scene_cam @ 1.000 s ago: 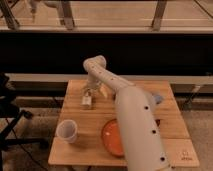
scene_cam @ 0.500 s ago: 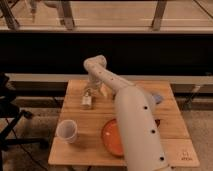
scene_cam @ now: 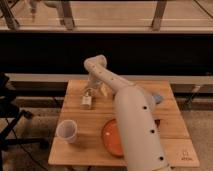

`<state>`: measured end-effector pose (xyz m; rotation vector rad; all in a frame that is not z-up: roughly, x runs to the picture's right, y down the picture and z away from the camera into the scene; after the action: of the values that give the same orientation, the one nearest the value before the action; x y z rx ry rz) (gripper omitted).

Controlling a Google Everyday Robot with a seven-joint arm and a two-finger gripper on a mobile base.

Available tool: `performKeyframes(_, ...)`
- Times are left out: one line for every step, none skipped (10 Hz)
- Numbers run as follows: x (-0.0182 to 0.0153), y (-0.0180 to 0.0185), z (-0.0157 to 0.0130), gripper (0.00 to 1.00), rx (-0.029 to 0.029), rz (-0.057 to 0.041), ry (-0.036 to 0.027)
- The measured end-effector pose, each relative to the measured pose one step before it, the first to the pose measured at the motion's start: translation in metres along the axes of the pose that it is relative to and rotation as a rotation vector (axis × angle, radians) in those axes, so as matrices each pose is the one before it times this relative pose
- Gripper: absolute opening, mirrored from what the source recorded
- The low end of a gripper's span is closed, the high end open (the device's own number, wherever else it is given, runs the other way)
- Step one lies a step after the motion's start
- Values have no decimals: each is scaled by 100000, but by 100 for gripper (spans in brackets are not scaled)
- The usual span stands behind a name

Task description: Place the bottle in the ceramic bowl

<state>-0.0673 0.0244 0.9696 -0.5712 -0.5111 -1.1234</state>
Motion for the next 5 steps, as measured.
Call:
performKeyframes(31, 89, 23, 92, -234, -66, -4)
performKeyframes(119, 158, -43, 93, -300, 12, 132)
performKeyframes(37, 50, 46, 92, -110, 55, -22)
performKeyframes(53, 32, 47, 88, -150, 52, 117)
performKeyframes(44, 49, 77, 77, -169, 103, 91)
